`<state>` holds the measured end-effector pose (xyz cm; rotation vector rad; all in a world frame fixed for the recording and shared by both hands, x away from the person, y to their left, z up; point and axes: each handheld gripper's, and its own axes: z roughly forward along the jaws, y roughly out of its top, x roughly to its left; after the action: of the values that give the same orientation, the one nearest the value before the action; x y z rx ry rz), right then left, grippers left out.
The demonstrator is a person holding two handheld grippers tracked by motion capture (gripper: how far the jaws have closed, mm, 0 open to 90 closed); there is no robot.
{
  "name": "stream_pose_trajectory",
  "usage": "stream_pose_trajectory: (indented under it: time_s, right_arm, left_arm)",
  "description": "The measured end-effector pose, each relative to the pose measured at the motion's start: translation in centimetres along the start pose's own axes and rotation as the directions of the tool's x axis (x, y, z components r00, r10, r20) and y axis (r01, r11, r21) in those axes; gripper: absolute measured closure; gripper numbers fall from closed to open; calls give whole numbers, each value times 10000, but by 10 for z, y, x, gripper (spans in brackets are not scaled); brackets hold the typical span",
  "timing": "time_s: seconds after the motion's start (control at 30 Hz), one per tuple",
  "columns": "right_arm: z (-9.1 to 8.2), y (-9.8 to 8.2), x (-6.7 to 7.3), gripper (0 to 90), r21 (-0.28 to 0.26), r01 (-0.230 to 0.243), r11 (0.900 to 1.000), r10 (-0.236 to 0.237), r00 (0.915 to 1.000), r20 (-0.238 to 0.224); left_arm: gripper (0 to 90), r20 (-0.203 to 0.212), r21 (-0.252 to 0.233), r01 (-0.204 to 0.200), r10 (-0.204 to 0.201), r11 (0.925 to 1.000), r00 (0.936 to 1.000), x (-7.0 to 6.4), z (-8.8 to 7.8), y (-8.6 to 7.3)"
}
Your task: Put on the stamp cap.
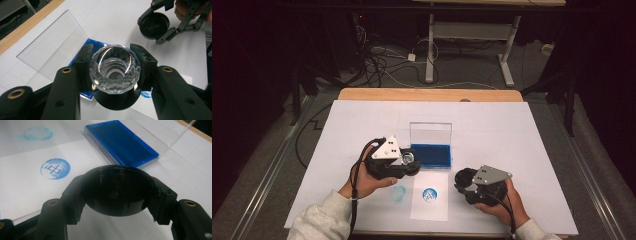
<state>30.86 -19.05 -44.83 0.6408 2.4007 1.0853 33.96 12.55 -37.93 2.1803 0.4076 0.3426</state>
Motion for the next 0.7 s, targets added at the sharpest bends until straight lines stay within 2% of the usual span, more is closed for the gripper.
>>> stream_pose_trajectory:
  time_s: [0.13, 0.33, 0.6, 0.7]
  right_arm:
    - [9, 8, 3, 386, -34, 32, 10000, -33, 9995, -318]
    - [19, 20, 6, 386, -160, 98, 9998, -106, 9985, -533]
    - [29, 29, 10, 386, -80, -128, 9999, 121, 9959, -896]
    - [32, 33, 12, 386, -70, -29, 10000, 21, 9941, -1088]
  left_arm:
    - [545, 13, -45, -61, 61, 10000, 10000, -3, 2, 3]
    - [545, 123, -108, -198, 199, 9997, 9997, -8, 6, 9]
    - [545, 504, -385, -344, 363, 9987, 9981, -15, 13, 19]
    - [545, 698, -530, -347, 383, 9980, 9968, -16, 16, 21]
